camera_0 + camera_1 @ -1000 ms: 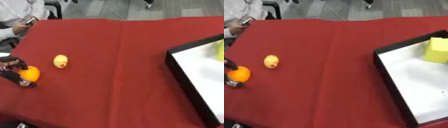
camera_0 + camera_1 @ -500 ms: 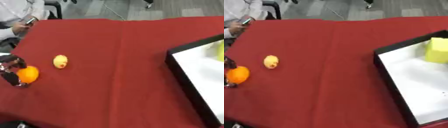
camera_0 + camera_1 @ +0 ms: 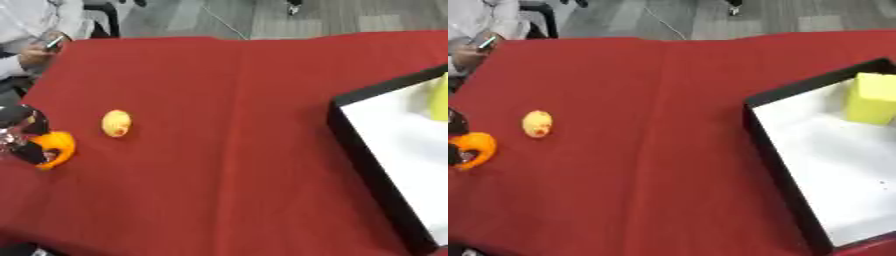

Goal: Pick up the objects with one hand, pass them to the other hand, and then place them into the box on the other side of the table.

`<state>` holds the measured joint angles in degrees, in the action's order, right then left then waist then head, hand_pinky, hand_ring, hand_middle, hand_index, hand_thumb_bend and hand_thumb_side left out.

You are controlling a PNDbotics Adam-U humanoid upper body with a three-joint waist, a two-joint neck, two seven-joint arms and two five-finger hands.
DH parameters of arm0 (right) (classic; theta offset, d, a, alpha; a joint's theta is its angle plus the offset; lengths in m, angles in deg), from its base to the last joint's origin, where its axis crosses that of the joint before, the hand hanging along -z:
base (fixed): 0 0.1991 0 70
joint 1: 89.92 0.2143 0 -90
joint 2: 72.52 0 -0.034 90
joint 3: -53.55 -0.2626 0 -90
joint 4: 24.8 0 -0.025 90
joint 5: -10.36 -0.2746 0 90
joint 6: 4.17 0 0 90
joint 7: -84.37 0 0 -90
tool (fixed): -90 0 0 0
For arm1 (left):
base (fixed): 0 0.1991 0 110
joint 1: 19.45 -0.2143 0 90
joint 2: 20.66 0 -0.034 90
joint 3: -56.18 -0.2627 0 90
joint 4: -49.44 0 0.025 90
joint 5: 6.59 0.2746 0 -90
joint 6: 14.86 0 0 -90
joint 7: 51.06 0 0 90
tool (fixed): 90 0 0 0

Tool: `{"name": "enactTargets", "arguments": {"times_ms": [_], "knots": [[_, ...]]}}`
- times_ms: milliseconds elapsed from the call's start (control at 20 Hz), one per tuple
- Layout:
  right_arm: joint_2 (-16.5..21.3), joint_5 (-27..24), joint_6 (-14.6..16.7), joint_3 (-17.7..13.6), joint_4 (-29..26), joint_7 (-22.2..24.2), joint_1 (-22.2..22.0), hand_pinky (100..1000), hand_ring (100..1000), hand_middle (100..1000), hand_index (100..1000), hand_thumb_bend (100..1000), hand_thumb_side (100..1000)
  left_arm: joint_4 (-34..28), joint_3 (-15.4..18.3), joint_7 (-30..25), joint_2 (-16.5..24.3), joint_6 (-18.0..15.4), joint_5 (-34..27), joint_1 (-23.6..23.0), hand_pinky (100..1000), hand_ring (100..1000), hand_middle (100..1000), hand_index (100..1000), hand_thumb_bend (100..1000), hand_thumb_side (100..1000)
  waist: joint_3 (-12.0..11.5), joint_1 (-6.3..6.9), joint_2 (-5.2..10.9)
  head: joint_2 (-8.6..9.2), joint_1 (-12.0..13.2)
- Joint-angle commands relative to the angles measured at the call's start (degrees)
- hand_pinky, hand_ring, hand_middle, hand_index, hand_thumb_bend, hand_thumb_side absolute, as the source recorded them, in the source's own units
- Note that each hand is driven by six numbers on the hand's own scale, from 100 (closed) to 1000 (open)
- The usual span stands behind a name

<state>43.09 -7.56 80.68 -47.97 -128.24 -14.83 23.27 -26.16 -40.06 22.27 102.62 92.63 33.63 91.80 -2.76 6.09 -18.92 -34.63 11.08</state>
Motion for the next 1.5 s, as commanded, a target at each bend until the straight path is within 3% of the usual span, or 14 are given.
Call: {"name": "enactTargets", "arguments": {"times_ms": [50, 450, 800, 1250, 1350, 1500], "knots": [[1.2, 0.0, 0.1, -0.8, -0.4, 0.1, 0.6, 840, 866, 827, 803, 627, 322, -1.7, 0.6, 1.5, 2.3, 0.1, 2.0, 0.8, 644, 623, 494, 518, 466, 129, 0.0, -0.03, 0.11, 0.14, -0.1], [1.5, -0.3, 0.2, -0.8, -0.4, 0.3, 0.5, 841, 865, 824, 804, 626, 324, -9.2, 2.5, 2.6, 3.7, 0.8, 0.4, -0.4, 646, 617, 531, 577, 532, 108, -0.2, -0.12, 0.53, 0.09, -0.5], [1.9, -1.1, 0.6, -0.7, -0.7, 0.2, 0.5, 841, 865, 824, 805, 627, 326, -17.5, 4.9, 2.8, 5.2, 0.6, -4.7, -1.2, 655, 618, 532, 578, 438, 100, -0.4, -0.39, 1.33, 0.2, -1.1], [2.1, -1.6, 0.7, 0.1, -1.3, 1.0, 1.6, 842, 868, 828, 808, 629, 329, -26.9, 5.6, 4.5, 4.7, -0.1, -11.3, -0.9, 663, 607, 520, 571, 241, 100, -0.4, -0.68, 2.06, -0.29, -7.7], [2.2, -2.0, 0.8, 0.8, -1.6, 1.7, 2.4, 842, 872, 832, 812, 633, 332, -28.3, 5.2, 5.4, 4.0, -0.3, -13.2, -0.4, 665, 596, 511, 567, 163, 100, -0.4, -0.79, 2.22, -0.26, -9.1], [2.2, -1.9, 0.7, 1.9, -2.0, 3.0, 3.8, 842, 871, 831, 812, 633, 333, -29.4, 4.4, 6.0, 3.2, -0.4, -14.3, 0.1, 663, 592, 508, 563, 162, 100, -0.2, -0.95, 2.36, -0.18, -10.5]]}}
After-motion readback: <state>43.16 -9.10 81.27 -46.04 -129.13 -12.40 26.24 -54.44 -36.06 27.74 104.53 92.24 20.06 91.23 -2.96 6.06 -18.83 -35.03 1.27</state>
